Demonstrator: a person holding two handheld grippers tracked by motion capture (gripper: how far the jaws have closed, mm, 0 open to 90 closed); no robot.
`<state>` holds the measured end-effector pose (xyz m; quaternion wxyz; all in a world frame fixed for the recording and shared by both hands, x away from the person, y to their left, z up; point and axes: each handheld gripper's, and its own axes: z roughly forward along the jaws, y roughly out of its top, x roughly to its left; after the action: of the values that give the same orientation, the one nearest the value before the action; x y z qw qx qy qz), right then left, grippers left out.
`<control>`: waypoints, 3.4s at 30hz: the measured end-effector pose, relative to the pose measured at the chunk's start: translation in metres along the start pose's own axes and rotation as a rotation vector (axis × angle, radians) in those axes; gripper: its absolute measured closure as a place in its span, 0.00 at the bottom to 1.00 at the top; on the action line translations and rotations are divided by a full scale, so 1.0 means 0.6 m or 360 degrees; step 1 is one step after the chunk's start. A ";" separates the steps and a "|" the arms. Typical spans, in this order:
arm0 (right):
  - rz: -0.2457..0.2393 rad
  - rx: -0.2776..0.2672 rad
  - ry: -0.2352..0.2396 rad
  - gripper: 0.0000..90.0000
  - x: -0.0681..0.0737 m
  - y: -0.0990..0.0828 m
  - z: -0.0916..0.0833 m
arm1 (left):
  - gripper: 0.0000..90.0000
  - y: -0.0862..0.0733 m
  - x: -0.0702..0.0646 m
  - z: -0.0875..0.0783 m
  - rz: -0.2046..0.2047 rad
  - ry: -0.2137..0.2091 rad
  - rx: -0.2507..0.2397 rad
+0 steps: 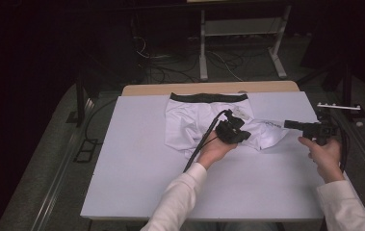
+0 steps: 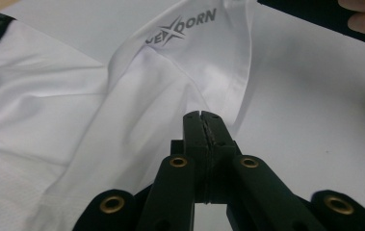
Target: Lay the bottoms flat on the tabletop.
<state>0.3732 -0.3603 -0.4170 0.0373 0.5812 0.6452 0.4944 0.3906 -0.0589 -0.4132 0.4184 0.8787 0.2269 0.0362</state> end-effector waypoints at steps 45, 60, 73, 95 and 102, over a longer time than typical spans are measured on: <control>0.0007 0.0047 -0.0053 0.97 -0.033 -0.011 0.019 | 0.96 -0.024 -0.041 0.031 -0.0021 0.0112 0.0122; -0.0154 0.0233 -0.0084 0.97 0.046 -0.064 0.003 | 0.95 -0.086 -0.017 -0.032 -0.0059 0.0005 0.0257; -0.0082 0.0300 -0.0113 0.97 0.027 -0.080 0.006 | 0.74 -0.139 -0.035 -0.082 -0.0015 -0.0089 -0.0037; 0.0001 0.0256 -0.0079 0.97 0.010 -0.080 -0.009 | 0.73 -0.134 -0.111 -0.005 0.0344 0.0038 0.0100; 0.0040 0.0220 -0.0063 0.97 0.012 -0.085 -0.018 | 0.98 -0.125 -0.120 -0.003 0.0265 0.0028 0.0149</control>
<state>0.3277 -0.3528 -0.4425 0.0035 0.6001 0.6696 0.4376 0.2982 -0.0475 -0.4590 0.3704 0.9128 0.1583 0.0679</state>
